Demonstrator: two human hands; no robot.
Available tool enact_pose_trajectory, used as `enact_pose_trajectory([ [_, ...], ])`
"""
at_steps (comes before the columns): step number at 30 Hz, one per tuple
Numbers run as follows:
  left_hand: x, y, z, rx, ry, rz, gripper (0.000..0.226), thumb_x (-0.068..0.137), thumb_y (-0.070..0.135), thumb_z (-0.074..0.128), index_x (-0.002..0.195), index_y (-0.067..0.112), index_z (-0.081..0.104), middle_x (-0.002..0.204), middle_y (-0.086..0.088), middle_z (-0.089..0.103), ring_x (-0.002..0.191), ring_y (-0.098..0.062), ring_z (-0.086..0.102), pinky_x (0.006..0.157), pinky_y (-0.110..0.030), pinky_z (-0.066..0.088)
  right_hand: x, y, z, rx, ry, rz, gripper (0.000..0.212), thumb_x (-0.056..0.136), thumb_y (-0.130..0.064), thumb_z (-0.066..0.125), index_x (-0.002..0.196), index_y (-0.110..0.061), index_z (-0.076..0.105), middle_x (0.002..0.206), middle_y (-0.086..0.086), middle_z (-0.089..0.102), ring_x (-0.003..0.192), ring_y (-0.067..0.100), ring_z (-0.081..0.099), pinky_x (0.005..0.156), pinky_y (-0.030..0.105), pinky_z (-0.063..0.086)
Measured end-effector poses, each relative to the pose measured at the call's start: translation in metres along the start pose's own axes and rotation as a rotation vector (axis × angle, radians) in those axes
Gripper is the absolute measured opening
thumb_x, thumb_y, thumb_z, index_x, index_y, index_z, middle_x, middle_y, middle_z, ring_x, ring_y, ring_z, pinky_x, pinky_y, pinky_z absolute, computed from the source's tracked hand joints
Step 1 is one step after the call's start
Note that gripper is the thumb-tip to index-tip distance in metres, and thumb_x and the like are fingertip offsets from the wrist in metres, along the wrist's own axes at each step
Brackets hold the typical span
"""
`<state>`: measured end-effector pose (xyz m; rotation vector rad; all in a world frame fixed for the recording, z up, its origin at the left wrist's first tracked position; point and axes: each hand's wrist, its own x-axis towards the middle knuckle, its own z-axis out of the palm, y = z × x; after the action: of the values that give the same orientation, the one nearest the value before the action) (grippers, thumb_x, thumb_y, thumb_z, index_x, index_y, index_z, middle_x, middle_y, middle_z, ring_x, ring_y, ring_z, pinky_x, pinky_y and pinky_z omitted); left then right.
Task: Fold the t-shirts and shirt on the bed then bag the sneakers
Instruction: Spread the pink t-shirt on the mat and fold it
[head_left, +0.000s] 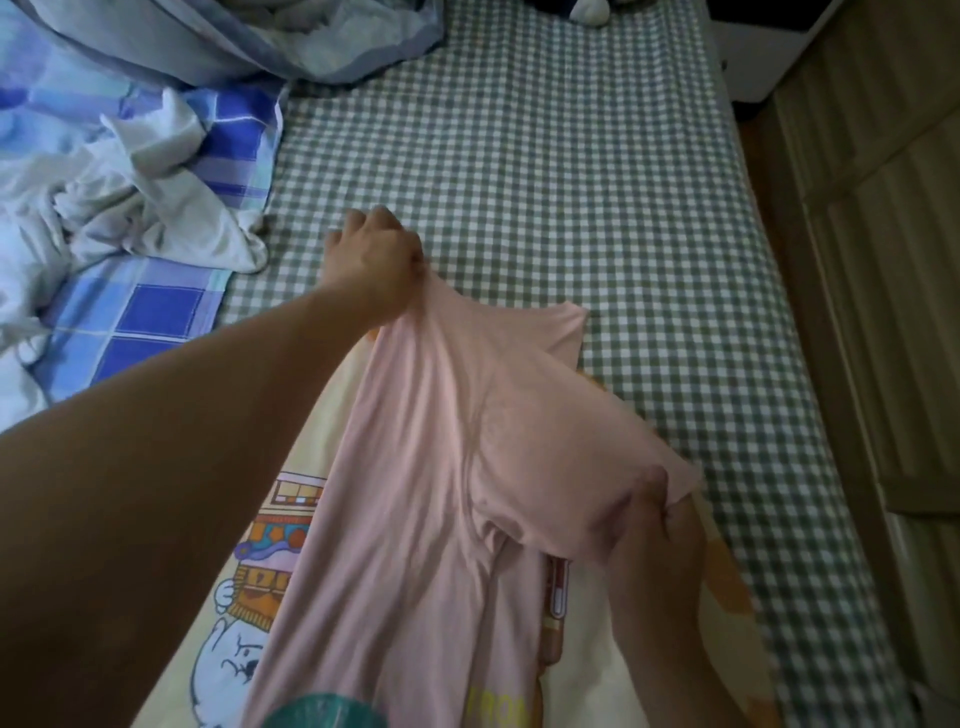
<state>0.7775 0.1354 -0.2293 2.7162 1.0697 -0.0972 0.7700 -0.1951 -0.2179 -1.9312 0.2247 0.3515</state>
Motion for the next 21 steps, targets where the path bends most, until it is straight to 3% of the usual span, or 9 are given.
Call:
enact_pose_trajectory([
  [1, 0.003, -0.002, 0.001, 0.028, 0.024, -0.019, 0.027, 0.101, 0.033, 0.053, 0.121, 0.024, 0.069, 0.137, -0.008, 0.049, 0.129, -0.035, 0.039, 0.107, -0.049, 0.032, 0.000, -0.001, 0.002, 0.036, -0.005, 0.001, 0.081, 0.087, -0.078, 0.044, 0.124, -0.008, 0.065, 0.110, 0.003, 0.070, 0.109, 0.025, 0.064, 0.105, 0.052, 0.048],
  [3, -0.002, 0.000, 0.004, 0.013, 0.075, -0.047, 0.029, 0.100, 0.032, 0.053, 0.124, 0.021, 0.064, 0.139, -0.011, 0.046, 0.130, -0.036, 0.038, 0.108, -0.049, 0.031, 0.001, -0.004, 0.006, 0.072, -0.030, 0.048, 0.098, 0.072, -0.094, 0.042, 0.125, -0.015, 0.064, 0.112, -0.002, 0.068, 0.107, 0.018, 0.063, 0.103, 0.048, 0.050],
  [6, -0.050, 0.016, 0.013, -0.114, 0.228, -0.022, 0.028, 0.099, 0.027, 0.053, 0.124, 0.017, 0.057, 0.139, -0.012, 0.045, 0.125, -0.035, 0.041, 0.103, -0.048, 0.035, 0.010, -0.003, 0.004, 0.140, -0.207, 0.194, 0.061, 0.096, -0.062, 0.049, 0.132, -0.015, 0.062, 0.124, -0.002, 0.069, 0.106, 0.004, 0.067, 0.095, 0.027, 0.052],
  [9, -0.142, 0.033, 0.021, -0.243, 0.234, 0.041, 0.027, 0.094, 0.023, 0.052, 0.118, 0.014, 0.062, 0.125, -0.011, 0.054, 0.111, -0.035, 0.049, 0.091, -0.047, 0.042, 0.013, 0.008, -0.002, 0.042, -0.280, 0.232, 0.052, 0.084, -0.055, 0.072, 0.125, -0.023, 0.067, 0.113, -0.010, 0.074, 0.102, 0.007, 0.071, 0.094, 0.043, 0.056],
  [11, -0.197, 0.039, 0.030, -0.293, 0.165, 0.071, 0.033, 0.090, 0.025, 0.051, 0.119, 0.013, 0.063, 0.121, -0.009, 0.057, 0.108, -0.033, 0.051, 0.092, -0.046, 0.043, 0.010, 0.009, -0.005, -0.134, -0.270, 0.137, 0.030, 0.098, -0.033, 0.062, 0.124, -0.021, 0.066, 0.106, -0.014, 0.073, 0.096, 0.002, 0.068, 0.087, 0.036, 0.055],
  [13, -0.231, 0.045, 0.041, -0.300, 0.101, 0.108, 0.034, 0.091, 0.025, 0.056, 0.122, 0.012, 0.061, 0.123, -0.010, 0.056, 0.110, -0.035, 0.051, 0.095, -0.045, 0.043, 0.010, 0.001, -0.005, -0.246, -0.201, 0.045, 0.033, 0.105, -0.029, 0.049, 0.134, -0.017, 0.059, 0.121, -0.011, 0.066, 0.107, 0.007, 0.062, 0.092, 0.034, 0.050],
  [16, -0.259, 0.064, 0.048, -0.395, 0.109, 0.120, 0.029, 0.092, 0.019, 0.065, 0.120, 0.010, 0.062, 0.110, -0.010, 0.055, 0.094, -0.034, 0.053, 0.080, -0.046, 0.047, 0.013, -0.017, -0.004, -0.319, -0.174, -0.031, 0.042, 0.109, -0.031, 0.038, 0.146, -0.015, 0.047, 0.137, -0.002, 0.055, 0.121, 0.013, 0.052, 0.107, 0.037, 0.044],
  [19, -0.285, 0.095, 0.042, -0.497, 0.096, 0.189, 0.034, 0.088, 0.023, 0.068, 0.118, 0.010, 0.061, 0.110, -0.008, 0.055, 0.091, -0.032, 0.057, 0.074, -0.044, 0.050, 0.006, -0.024, -0.004, -0.210, -0.223, 0.081, 0.041, 0.109, -0.032, 0.036, 0.147, -0.020, 0.045, 0.139, 0.002, 0.057, 0.121, 0.017, 0.057, 0.107, 0.043, 0.047],
  [21, -0.296, 0.114, 0.040, -0.497, 0.038, 0.111, 0.057, 0.080, 0.036, 0.068, 0.131, 0.016, 0.051, 0.118, -0.005, 0.051, 0.097, -0.030, 0.056, 0.080, -0.041, 0.050, -0.005, -0.027, -0.005, -0.065, -0.287, 0.221, 0.037, 0.109, -0.031, 0.037, 0.143, -0.022, 0.050, 0.133, 0.004, 0.063, 0.115, 0.022, 0.065, 0.101, 0.048, 0.052],
])
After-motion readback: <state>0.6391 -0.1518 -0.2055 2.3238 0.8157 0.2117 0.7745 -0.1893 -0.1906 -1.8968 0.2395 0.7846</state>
